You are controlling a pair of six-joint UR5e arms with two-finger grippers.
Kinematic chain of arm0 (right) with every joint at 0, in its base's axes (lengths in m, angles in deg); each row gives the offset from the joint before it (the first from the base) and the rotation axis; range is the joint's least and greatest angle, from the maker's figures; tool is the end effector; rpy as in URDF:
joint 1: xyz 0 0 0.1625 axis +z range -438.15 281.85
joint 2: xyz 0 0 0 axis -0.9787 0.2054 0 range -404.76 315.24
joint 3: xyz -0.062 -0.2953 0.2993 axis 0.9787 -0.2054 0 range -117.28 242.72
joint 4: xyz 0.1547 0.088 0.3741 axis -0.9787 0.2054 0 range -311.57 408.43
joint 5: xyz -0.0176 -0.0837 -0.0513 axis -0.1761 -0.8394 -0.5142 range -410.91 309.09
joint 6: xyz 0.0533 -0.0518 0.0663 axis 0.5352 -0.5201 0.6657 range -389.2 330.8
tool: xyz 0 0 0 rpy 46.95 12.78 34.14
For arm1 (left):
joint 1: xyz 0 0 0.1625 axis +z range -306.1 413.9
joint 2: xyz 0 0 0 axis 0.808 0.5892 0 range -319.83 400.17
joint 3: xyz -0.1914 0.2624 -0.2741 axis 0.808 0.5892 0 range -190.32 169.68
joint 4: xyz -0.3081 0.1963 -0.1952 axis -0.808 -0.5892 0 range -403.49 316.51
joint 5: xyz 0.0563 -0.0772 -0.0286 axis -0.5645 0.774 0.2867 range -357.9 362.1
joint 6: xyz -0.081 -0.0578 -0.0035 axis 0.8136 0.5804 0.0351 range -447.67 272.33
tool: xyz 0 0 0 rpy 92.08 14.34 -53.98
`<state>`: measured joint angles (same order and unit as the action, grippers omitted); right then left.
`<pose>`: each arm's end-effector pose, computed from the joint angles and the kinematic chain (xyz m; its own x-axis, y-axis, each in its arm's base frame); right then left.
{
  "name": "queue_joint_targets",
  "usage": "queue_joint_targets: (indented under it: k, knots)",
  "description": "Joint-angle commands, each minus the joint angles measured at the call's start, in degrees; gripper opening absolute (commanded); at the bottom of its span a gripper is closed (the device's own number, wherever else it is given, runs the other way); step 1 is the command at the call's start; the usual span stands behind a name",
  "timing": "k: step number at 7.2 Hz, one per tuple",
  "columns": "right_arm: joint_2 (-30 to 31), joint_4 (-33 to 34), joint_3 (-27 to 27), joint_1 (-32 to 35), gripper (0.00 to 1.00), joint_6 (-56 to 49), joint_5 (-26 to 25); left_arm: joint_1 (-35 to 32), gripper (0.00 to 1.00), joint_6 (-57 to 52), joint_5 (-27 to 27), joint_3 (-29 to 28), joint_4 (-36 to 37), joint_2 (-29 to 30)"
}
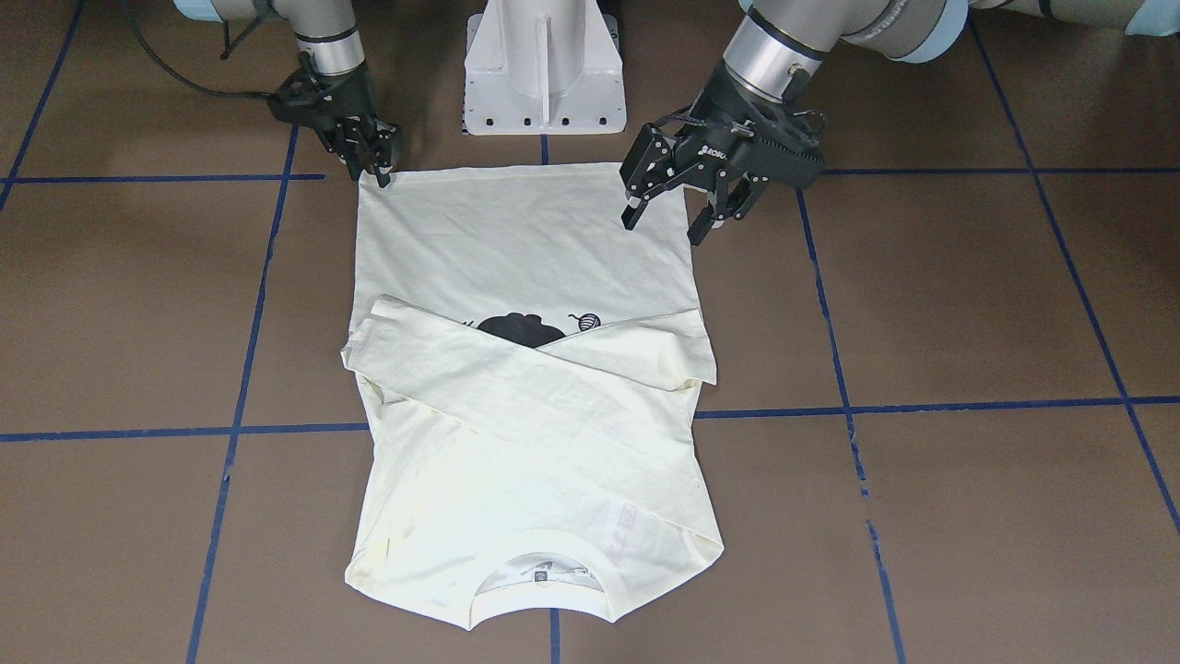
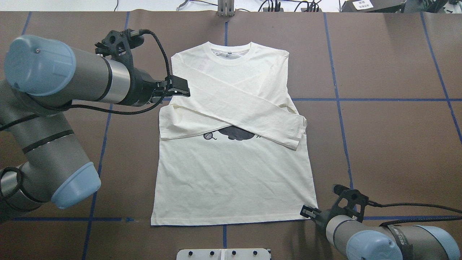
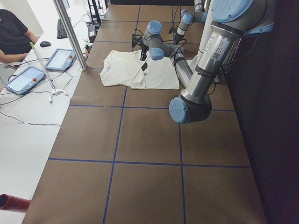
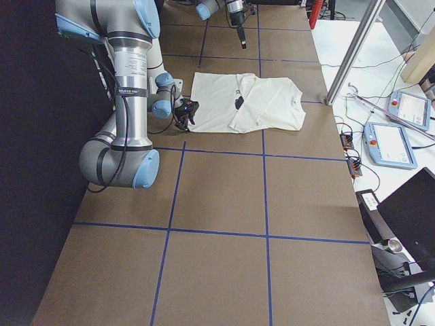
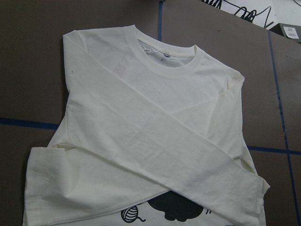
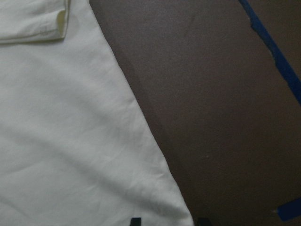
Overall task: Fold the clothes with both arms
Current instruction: 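Lower the left gripper to a hem corner while the right reaches the other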
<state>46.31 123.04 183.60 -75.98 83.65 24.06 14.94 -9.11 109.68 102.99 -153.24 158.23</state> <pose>-0.4646 -0.1768 0.3895 0.5633 0.3966 0.7249 -0.4765 0.8726 -0.1071 0.3759 -0.4367 0.1675 0.3214 -0.0168 -0.9468 0.3198 0.9430 0.0918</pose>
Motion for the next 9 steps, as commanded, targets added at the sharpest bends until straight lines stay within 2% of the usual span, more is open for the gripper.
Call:
queue_joint_targets:
  k: [1,3,6,7,8,9]
  knots:
    - [0.69,0.01,0.06,-0.24,0.21,0.0,0.44,0.02,0.87,1.42,0.0,0.07,-0.28,0.06]
    - [0.78,0.01,-0.03,-0.85,0.0,0.0,0.36,0.02,0.87,1.6,0.0,0.16,-0.28,0.15]
    - [1.13,0.01,3.47,-0.24,0.0,-0.35,0.45,1.68,0.86,7.81,-1.05,-0.72,0.15,-2.82]
    - [1.13,0.01,4.97,0.98,0.0,-0.52,1.32,7.44,0.85,12.1,-6.1,-0.46,0.68,-4.06]
    - [1.04,0.01,4.98,1.95,0.0,-0.61,2.54,13.15,0.83,13.02,-13.55,-0.28,3.81,-6.07]
    - [0.78,0.01,4.98,2.13,0.0,-0.61,3.43,15.73,0.83,13.98,-14.49,0.24,7.07,-6.35]
